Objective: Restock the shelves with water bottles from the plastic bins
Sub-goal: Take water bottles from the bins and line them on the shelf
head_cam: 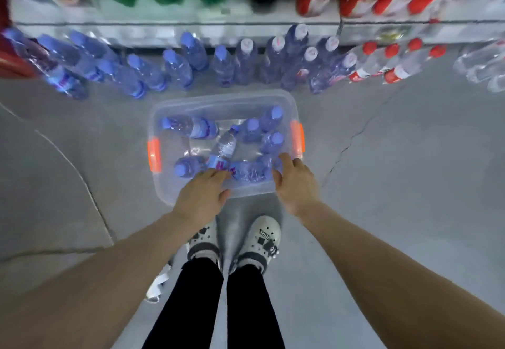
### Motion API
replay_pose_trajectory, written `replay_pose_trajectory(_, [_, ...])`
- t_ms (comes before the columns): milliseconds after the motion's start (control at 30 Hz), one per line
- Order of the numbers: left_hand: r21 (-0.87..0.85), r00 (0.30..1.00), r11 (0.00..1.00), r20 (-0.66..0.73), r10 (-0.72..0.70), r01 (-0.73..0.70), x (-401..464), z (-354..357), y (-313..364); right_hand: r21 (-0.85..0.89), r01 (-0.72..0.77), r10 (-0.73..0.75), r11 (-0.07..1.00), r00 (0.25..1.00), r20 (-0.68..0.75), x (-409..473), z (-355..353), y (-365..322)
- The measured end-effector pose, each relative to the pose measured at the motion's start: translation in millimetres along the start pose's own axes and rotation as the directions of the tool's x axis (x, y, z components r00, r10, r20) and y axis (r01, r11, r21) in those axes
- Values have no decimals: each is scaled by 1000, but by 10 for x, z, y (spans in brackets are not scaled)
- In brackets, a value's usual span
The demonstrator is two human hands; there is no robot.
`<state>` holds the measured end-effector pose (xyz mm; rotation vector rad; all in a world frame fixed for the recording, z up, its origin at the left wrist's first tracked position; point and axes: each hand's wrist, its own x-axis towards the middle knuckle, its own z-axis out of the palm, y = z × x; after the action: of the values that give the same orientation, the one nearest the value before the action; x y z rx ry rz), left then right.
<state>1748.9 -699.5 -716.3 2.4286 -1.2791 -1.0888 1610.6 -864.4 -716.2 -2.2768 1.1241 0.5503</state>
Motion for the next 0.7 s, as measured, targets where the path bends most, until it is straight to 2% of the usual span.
replay_pose_trajectory(100, [61, 1000, 998, 5, 9, -9, 101, 592, -316, -18, -26, 28, 999, 997, 75, 267, 526, 178])
replay_pose_trajectory(200, [94, 999, 995, -31, 38, -35, 128, 1013, -513, -28, -17, 20, 999, 996, 92, 415, 929, 261])
replay_pose_trajectory(400, [167, 994, 986, -102, 45, -28, 188, 1344, -655, 83, -92, 88, 992, 995, 53, 605, 1148, 295])
replay_pose_trajectory(500, [135, 1000, 991, -6, 14, -13, 198, 1276, -653, 172, -155, 141, 973, 986, 91, 634, 1009, 289])
replay_pose_trajectory(600, [33, 987, 999, 153, -41, 36, 242, 1042, -586, 134, -87, 75, 987, 993, 87, 536, 808, 210])
replay_pose_trajectory(700, [65, 912, 983, 366, -183, 171, 301, 554, -395, 96, -13, 7, 995, 998, 68, 361, 392, 83])
